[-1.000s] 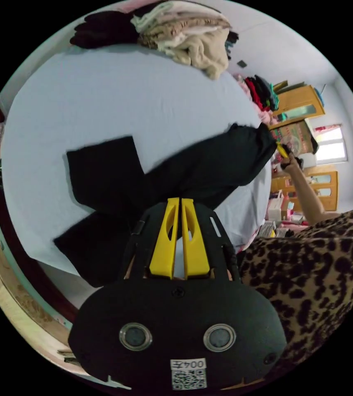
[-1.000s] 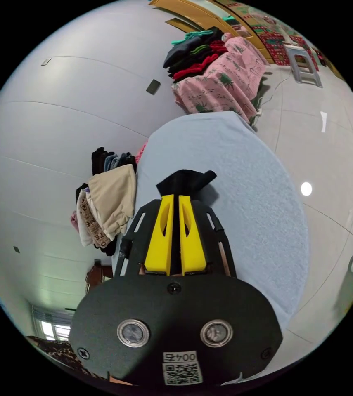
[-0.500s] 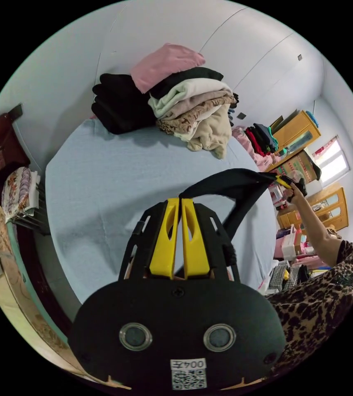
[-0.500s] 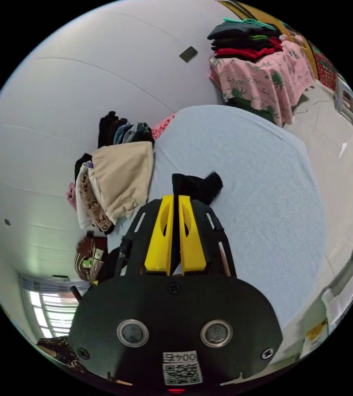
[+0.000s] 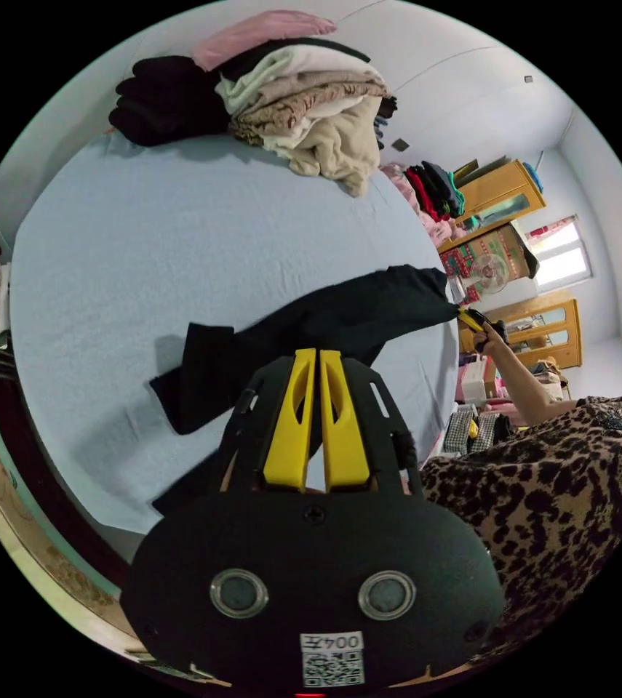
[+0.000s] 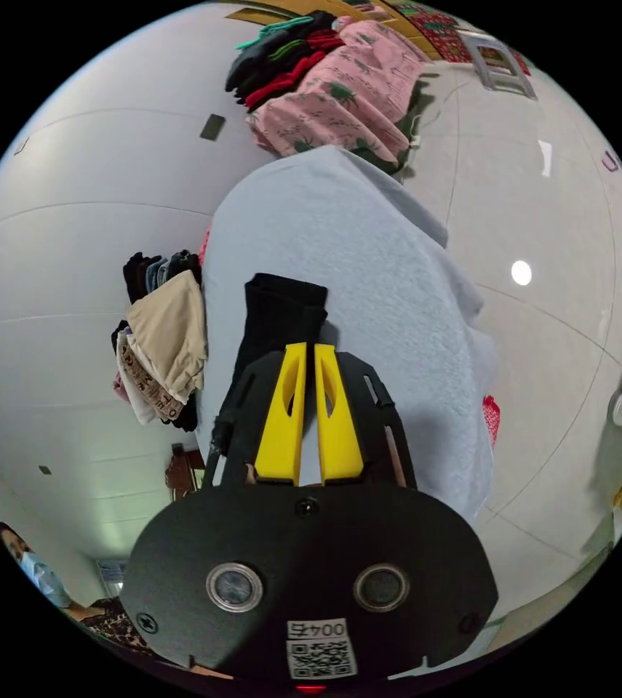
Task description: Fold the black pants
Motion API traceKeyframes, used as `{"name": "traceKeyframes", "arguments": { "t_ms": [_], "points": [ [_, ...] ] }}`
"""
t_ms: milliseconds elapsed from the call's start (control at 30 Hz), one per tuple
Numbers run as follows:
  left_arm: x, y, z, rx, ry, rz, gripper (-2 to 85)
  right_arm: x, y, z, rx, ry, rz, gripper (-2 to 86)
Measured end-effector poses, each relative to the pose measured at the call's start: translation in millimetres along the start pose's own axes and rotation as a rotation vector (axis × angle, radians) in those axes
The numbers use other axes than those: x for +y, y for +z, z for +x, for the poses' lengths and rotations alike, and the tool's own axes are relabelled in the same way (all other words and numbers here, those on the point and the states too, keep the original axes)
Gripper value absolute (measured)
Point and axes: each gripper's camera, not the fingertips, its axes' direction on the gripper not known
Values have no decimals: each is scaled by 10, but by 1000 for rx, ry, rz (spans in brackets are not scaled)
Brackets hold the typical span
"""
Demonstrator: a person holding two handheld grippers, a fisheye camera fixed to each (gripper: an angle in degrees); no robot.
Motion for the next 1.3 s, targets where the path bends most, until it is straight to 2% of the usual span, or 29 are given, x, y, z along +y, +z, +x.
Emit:
{"name": "traceKeyframes", "arguments": {
  "t_ms": [200,333,500,633,800,933,1033,1100,1133,1300],
  "points": [
    [-167,-94,-73,31,-25,-28,8,33,22,-23,47,14,0,32],
    [-397,-328,-46,38,15,4,8,32,-4,-413,77,-107,0,26],
    [-699,-641,-120,27,-16,126,8,-74,81,-1094,-104,-305,109,31],
    [-937,-735,-372,0,-152,228,8,-28,260,-1550,-16,-413,113,52],
    [-1146,-479,-705,3,-271,204,9,264,420,-1127,147,-278,67,63],
    [-1309,-190,-893,-11,-334,97,9,427,537,-674,221,-95,7,65],
    [-1424,-128,-930,-11,-330,78,9,490,679,-531,156,-16,-35,78],
    [-1496,-149,-961,-4,-335,78,9,544,740,-527,107,-7,-22,73],
    [-1548,-165,-976,-3,-326,74,9,577,779,-560,125,-21,-20,34],
    [-1763,-221,-1039,-4,-301,52,8,713,805,-803,374,-136,5,-3]
  ]
}}
